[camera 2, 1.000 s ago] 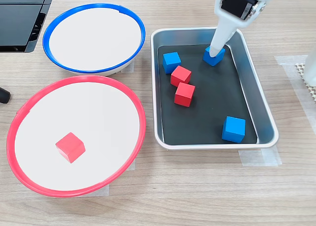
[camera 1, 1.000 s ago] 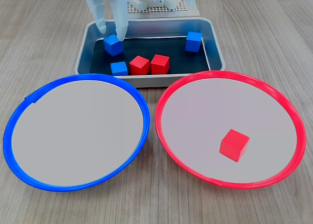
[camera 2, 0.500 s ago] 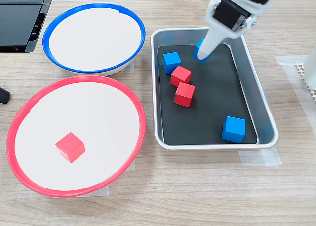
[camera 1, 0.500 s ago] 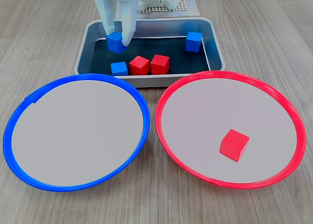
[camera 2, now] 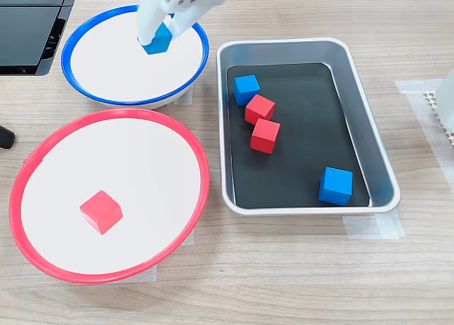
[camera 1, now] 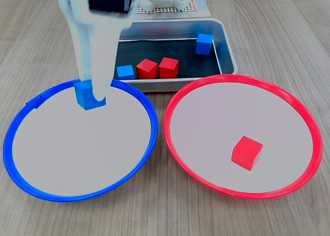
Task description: Move six blocks tray to matching dishes
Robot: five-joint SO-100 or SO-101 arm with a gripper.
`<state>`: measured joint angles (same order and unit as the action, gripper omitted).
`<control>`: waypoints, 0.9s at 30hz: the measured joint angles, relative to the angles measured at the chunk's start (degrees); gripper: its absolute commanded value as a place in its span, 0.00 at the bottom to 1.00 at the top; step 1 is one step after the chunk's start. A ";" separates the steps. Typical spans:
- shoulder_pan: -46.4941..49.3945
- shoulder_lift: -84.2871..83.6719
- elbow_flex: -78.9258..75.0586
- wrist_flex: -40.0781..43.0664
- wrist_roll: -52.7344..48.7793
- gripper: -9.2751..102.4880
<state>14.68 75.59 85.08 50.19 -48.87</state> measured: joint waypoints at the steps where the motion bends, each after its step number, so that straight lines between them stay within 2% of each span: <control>1: 0.53 -1.58 -0.70 -0.70 -0.26 0.26; 5: 2.11 -3.25 -1.67 -1.41 -1.32 0.25; 7: 1.76 -3.16 -1.67 -0.35 -1.49 0.08; 11: 1.58 2.29 -0.70 10.11 -4.22 0.08; 13: 2.46 7.91 2.90 18.19 -7.38 0.08; 15: 3.43 12.66 8.26 22.24 -8.35 0.09; 18: 5.10 17.58 16.17 22.94 -9.32 0.12; 22: 5.27 19.07 22.24 21.80 -7.29 0.24; 27: 2.29 17.40 22.41 18.11 -2.72 0.25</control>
<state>16.96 92.99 107.49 68.29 -51.59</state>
